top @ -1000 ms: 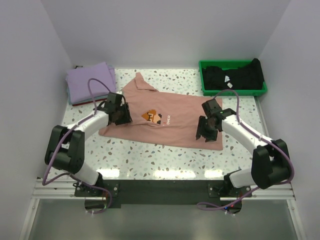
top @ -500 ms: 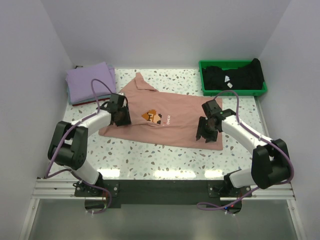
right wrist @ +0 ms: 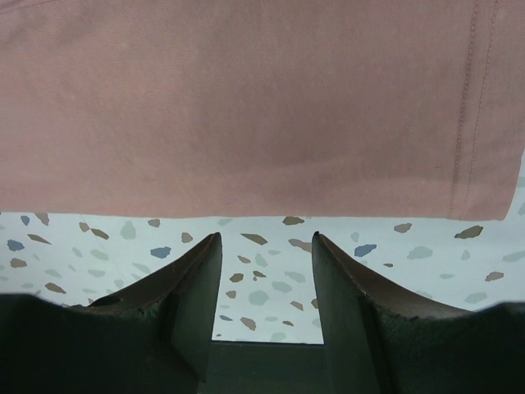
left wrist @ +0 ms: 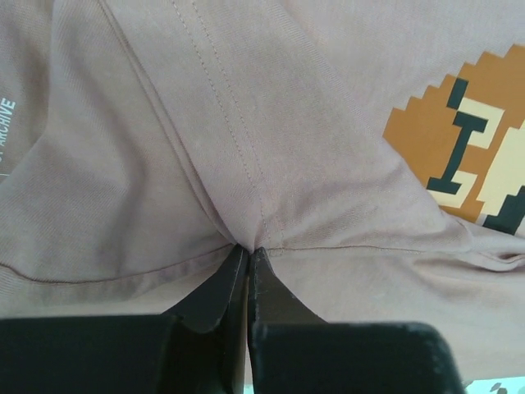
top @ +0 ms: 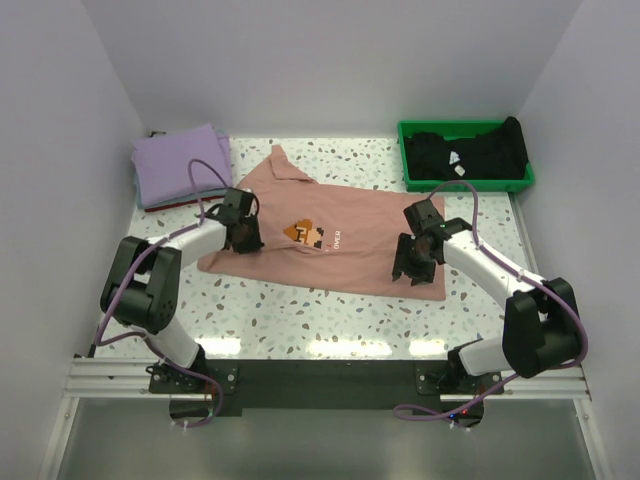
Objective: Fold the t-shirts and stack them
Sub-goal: Fold the tshirt
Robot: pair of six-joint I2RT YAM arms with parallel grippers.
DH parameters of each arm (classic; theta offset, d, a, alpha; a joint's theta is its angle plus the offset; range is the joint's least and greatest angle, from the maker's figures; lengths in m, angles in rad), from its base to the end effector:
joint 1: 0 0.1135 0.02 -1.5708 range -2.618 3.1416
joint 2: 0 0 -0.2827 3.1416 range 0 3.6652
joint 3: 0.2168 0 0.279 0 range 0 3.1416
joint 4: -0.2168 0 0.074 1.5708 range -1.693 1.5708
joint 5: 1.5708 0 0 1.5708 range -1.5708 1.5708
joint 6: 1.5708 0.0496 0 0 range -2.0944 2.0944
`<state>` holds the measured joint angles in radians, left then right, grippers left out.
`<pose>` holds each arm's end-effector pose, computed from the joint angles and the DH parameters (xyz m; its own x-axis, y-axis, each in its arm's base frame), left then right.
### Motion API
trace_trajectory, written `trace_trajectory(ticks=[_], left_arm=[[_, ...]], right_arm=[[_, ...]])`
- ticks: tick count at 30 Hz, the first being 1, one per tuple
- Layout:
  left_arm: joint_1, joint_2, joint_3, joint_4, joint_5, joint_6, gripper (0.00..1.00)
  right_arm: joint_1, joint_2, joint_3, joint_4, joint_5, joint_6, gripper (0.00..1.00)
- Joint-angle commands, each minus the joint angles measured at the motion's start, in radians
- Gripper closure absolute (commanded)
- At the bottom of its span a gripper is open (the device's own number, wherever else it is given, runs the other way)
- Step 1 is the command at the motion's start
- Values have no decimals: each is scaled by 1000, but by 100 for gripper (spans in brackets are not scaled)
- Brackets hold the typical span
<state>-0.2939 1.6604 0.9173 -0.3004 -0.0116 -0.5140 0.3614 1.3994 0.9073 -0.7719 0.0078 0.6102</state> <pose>0.3339 -0.1005 0.1481 -0.8599 -0.2534 -0.4431 -0.1593 0.9579 -0.2387 0.2598 0.0978 0.1984 -0.9321 0.2602 -0.2518 0.2230 0.9604 0.1670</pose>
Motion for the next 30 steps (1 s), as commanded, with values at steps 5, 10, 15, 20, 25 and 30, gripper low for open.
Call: trace_trajectory(ticks=[5,10,15,20,25,30], left_arm=[[-33,27,147,28,7,0,100],[-57,100,250,35,57,9,100],[-93,165,314,57,88,40,100],[-111,228,388,41,84,58,100],[-125,268,436,33,78,65,100],[-145,315,495,9,58,101,100]], right_arm=[[2,-23,1,-12,6,7,49],[1,-25,-1,-15,9,8,49],[2,-23,-8,-17,9,6,49],[2,-22,-15,-12,8,8,49],[2,-17,-18,-7,8,7,49],[2,-7,-16,-6,4,7,49]])
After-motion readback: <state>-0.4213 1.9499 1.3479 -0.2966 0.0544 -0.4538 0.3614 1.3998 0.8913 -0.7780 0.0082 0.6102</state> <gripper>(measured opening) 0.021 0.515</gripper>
